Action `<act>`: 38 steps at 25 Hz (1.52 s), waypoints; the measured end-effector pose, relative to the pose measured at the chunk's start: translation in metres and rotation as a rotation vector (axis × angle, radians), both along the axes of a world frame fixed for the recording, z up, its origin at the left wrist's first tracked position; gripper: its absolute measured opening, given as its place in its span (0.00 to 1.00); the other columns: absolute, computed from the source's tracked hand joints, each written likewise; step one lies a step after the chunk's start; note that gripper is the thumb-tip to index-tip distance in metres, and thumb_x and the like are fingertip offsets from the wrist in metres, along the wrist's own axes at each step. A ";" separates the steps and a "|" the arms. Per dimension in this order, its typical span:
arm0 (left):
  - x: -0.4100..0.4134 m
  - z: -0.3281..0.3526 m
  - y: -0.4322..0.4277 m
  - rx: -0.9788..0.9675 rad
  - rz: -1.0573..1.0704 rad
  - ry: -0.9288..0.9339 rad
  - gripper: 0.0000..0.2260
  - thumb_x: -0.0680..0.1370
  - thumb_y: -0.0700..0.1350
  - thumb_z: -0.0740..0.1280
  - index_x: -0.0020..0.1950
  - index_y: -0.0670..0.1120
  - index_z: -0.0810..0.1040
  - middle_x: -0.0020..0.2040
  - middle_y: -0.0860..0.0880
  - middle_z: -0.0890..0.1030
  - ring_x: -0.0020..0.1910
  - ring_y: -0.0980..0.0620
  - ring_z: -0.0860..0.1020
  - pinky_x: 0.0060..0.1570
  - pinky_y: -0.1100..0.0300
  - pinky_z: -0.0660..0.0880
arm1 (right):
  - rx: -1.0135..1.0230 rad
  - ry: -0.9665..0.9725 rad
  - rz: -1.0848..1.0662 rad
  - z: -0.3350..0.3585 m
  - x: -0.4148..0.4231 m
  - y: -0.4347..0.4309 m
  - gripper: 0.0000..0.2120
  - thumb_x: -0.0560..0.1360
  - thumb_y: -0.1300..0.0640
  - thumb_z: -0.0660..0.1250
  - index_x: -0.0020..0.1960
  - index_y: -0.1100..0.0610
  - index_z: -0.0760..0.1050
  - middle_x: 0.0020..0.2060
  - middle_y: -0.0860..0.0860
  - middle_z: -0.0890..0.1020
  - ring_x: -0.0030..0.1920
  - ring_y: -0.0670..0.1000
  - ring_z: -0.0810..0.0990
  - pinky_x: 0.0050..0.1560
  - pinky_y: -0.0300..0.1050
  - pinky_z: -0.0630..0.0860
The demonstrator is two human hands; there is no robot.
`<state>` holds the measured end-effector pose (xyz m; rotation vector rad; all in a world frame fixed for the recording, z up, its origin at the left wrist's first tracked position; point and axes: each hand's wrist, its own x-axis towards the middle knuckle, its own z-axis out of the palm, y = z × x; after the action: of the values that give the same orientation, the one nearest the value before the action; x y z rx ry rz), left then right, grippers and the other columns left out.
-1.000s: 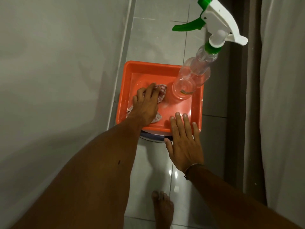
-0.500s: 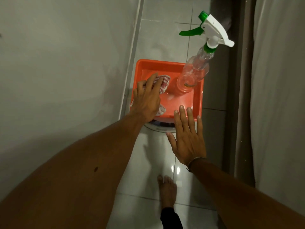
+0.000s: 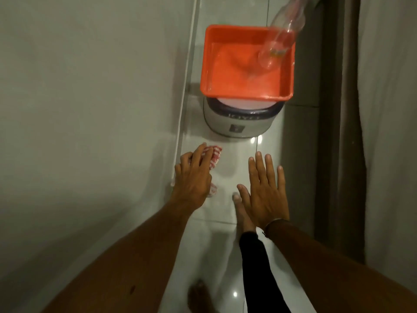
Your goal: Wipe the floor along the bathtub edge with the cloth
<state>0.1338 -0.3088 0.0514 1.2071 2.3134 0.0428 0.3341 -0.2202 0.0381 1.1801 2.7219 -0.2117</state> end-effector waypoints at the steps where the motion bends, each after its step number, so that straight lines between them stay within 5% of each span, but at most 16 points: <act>1: 0.012 -0.012 -0.024 -0.030 0.001 -0.002 0.43 0.76 0.51 0.75 0.85 0.52 0.54 0.87 0.48 0.54 0.78 0.40 0.61 0.74 0.44 0.64 | -0.021 -0.001 -0.002 -0.007 0.009 -0.021 0.39 0.86 0.35 0.44 0.88 0.58 0.53 0.88 0.59 0.52 0.87 0.64 0.52 0.84 0.71 0.56; 4: 0.049 -0.051 -0.085 -0.083 -0.019 -0.035 0.47 0.75 0.53 0.77 0.85 0.52 0.52 0.87 0.50 0.50 0.78 0.41 0.59 0.74 0.46 0.62 | -0.063 -0.012 -0.036 -0.034 0.036 -0.081 0.40 0.87 0.35 0.38 0.88 0.60 0.56 0.88 0.59 0.55 0.88 0.64 0.54 0.84 0.71 0.56; 8: 0.090 -0.101 -0.139 -0.108 -0.041 -0.049 0.45 0.76 0.54 0.75 0.85 0.51 0.52 0.87 0.48 0.52 0.78 0.40 0.61 0.73 0.45 0.63 | -0.067 -0.068 -0.016 -0.076 0.074 -0.139 0.38 0.86 0.37 0.53 0.87 0.61 0.58 0.88 0.60 0.57 0.87 0.64 0.53 0.84 0.71 0.57; 12: 0.107 -0.160 -0.173 -0.110 -0.099 -0.023 0.44 0.75 0.54 0.76 0.85 0.49 0.55 0.87 0.46 0.56 0.76 0.38 0.65 0.69 0.43 0.69 | -0.095 -0.095 0.006 -0.136 0.088 -0.173 0.38 0.85 0.37 0.52 0.86 0.62 0.61 0.87 0.61 0.60 0.87 0.65 0.56 0.84 0.71 0.58; 17: 0.086 -0.238 -0.153 -0.070 -0.059 -0.007 0.39 0.78 0.49 0.73 0.84 0.50 0.57 0.86 0.46 0.57 0.74 0.38 0.66 0.67 0.43 0.68 | -0.180 -0.125 0.034 -0.218 0.076 -0.160 0.40 0.85 0.35 0.45 0.89 0.59 0.53 0.89 0.59 0.52 0.88 0.61 0.47 0.86 0.65 0.46; 21: 0.053 -0.299 -0.125 -0.047 0.005 0.014 0.40 0.75 0.50 0.75 0.83 0.49 0.59 0.86 0.46 0.58 0.74 0.36 0.65 0.67 0.41 0.68 | -0.163 -0.101 0.079 -0.283 0.059 -0.131 0.40 0.85 0.35 0.44 0.89 0.60 0.52 0.89 0.60 0.52 0.88 0.63 0.49 0.86 0.66 0.47; 23: 0.045 -0.322 -0.122 -0.078 0.037 0.025 0.40 0.78 0.56 0.70 0.85 0.50 0.55 0.87 0.46 0.54 0.79 0.34 0.62 0.71 0.36 0.65 | -0.158 -0.077 0.080 -0.307 0.053 -0.122 0.39 0.86 0.36 0.47 0.89 0.60 0.52 0.89 0.60 0.53 0.88 0.63 0.50 0.86 0.66 0.47; 25: 0.044 -0.339 -0.128 -0.067 0.040 0.076 0.35 0.81 0.63 0.55 0.86 0.50 0.52 0.88 0.44 0.52 0.83 0.33 0.56 0.76 0.30 0.58 | -0.137 -0.056 0.078 -0.327 0.052 -0.119 0.38 0.87 0.38 0.49 0.88 0.61 0.53 0.88 0.61 0.54 0.88 0.64 0.51 0.86 0.65 0.47; 28: 0.044 -0.356 -0.141 0.016 -0.052 0.165 0.35 0.83 0.63 0.43 0.87 0.47 0.50 0.88 0.43 0.52 0.86 0.37 0.50 0.80 0.32 0.46 | -0.129 -0.025 0.066 -0.351 0.056 -0.128 0.37 0.87 0.39 0.49 0.88 0.61 0.52 0.88 0.62 0.53 0.88 0.64 0.50 0.87 0.64 0.46; 38: 0.032 -0.379 -0.139 0.171 -0.143 0.254 0.37 0.81 0.60 0.52 0.86 0.43 0.51 0.87 0.38 0.55 0.85 0.35 0.53 0.82 0.37 0.46 | -0.043 0.086 0.013 -0.383 0.062 -0.143 0.37 0.87 0.40 0.46 0.89 0.60 0.47 0.89 0.60 0.49 0.89 0.61 0.46 0.87 0.64 0.44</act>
<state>0.1653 -0.4480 -0.3275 1.5399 2.4721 0.0389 0.3958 -0.3636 -0.3449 1.1676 2.7831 -0.3249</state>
